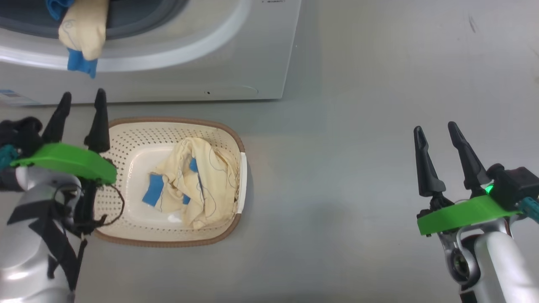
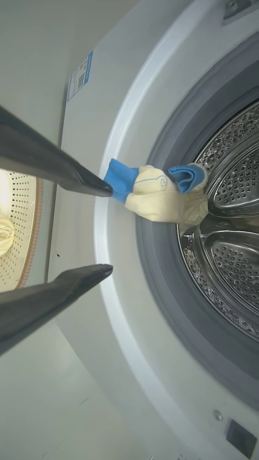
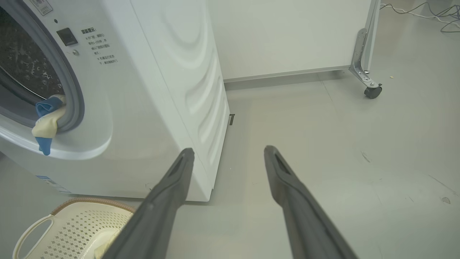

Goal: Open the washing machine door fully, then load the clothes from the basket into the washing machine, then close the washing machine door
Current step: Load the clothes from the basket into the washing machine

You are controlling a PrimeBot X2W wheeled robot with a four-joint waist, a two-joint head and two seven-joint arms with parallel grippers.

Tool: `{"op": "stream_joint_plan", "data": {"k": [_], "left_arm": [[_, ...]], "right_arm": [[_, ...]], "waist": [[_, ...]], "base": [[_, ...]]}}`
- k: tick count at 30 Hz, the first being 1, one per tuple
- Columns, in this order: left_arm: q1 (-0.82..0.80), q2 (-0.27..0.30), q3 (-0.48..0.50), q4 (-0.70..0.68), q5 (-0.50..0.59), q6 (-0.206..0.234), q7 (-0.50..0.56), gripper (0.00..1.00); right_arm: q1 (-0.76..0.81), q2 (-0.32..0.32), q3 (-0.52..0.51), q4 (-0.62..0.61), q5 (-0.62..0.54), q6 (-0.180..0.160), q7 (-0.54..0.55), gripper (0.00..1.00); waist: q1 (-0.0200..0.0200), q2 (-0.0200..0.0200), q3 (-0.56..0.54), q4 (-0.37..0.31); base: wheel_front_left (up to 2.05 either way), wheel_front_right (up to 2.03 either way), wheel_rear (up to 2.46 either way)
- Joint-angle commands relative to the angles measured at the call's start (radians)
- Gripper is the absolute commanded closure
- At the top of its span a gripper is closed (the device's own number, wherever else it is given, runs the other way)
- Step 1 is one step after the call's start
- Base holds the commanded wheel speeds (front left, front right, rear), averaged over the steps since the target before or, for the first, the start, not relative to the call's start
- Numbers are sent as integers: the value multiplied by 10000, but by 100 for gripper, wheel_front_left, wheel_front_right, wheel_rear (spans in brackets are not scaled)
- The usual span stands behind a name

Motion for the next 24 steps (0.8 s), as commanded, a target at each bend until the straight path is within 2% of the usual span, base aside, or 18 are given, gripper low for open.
{"op": "stream_joint_plan", "data": {"k": [1, 11, 24], "left_arm": [[-582, 452, 358, -37, -76, -37, 17, 0], [-2977, 976, 7, 1972, -42, -76, 368, 0], [-4792, 1279, 116, 4320, -104, 56, 271, 0]], "right_arm": [[-197, -122, 210, -356, -81, -4, -97, 0], [-634, -4, 299, -506, -185, -4, -97, 0], [-853, 105, 330, -591, -256, -4, -97, 0]], "waist": [[-4, 0, 548, -200], [-4, 0, 1613, -548], [-4, 0, 2147, -923]], "base": [[0, 0, 0], [0, 0, 0], [0, 0, 0]]}}
